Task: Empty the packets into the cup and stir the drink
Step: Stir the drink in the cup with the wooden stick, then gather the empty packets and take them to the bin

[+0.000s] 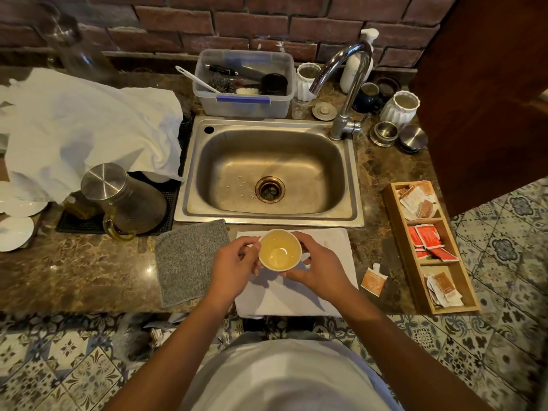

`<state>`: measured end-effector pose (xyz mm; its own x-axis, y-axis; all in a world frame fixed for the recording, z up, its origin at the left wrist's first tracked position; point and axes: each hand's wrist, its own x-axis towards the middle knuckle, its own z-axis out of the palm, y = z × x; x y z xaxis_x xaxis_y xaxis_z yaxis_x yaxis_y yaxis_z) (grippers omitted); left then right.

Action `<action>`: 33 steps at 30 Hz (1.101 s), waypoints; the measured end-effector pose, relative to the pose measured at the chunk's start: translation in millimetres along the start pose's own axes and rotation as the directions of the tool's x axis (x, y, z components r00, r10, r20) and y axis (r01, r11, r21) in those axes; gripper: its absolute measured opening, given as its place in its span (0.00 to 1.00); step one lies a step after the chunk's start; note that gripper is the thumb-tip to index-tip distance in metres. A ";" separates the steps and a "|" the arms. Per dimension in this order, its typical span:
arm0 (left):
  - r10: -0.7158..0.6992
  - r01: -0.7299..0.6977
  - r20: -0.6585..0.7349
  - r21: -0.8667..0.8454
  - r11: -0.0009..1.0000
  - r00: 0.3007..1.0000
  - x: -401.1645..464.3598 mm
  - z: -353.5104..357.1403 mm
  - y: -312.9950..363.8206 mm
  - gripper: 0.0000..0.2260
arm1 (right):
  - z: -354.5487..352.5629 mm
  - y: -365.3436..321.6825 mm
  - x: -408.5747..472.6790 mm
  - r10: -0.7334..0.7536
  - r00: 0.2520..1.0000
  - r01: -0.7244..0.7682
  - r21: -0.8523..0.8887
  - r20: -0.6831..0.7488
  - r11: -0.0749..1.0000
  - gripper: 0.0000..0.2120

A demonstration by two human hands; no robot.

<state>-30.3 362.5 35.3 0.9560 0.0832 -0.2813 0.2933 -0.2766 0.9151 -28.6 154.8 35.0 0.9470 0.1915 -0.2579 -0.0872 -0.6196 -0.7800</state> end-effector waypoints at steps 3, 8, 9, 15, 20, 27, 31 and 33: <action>0.000 0.000 -0.013 0.018 1.000 1.000 -2.7 -4.3 -2.1 0.06 | 6.5 -2.1 -1.1 0.000 1.000 0.000 0.012 0.015 1.000 0.37; -0.003 0.003 -0.002 0.047 0.999 1.000 -4.2 -3.6 1.5 0.06 | 6.1 -2.5 -1.2 0.027 0.999 -0.027 0.035 0.018 0.999 0.37; 0.000 0.000 0.001 0.068 0.998 1.000 -3.7 -2.9 2.2 0.06 | 4.9 -2.7 -1.6 0.029 0.999 -0.029 0.032 0.020 0.999 0.37; 0.147 -0.122 -0.108 0.213 0.969 0.983 2.0 -2.5 25.4 0.09 | -12.7 12.1 -12.4 0.109 0.994 -0.108 -0.015 0.016 0.994 0.40; 0.278 -0.298 0.109 0.294 0.908 0.954 13.7 32.1 65.8 0.10 | -44.6 48.9 -39.6 0.339 0.928 -0.332 0.066 -0.158 0.941 0.29; 0.277 -0.484 0.470 0.408 0.774 0.838 30.4 131.1 77.4 0.08 | -68.0 105.5 -77.7 0.639 0.699 -0.665 0.037 -0.322 0.746 0.21; 0.201 -0.542 0.579 0.507 0.671 0.790 42.6 188.9 61.4 0.09 | -68.2 128.1 -89.1 0.686 0.644 -0.708 0.074 -0.338 0.702 0.21; 0.169 -0.542 0.588 0.544 0.641 0.791 46.4 213.0 52.9 0.08 | -68.9 135.1 -89.7 0.707 0.623 -0.728 0.082 -0.336 0.681 0.23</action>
<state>29.2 147.7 9.2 0.8045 -0.5443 -0.2377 -0.3308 -0.7430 0.5818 -104.1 1.5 -8.0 0.6321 -0.5746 -0.5199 -0.7741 -0.4986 -0.3900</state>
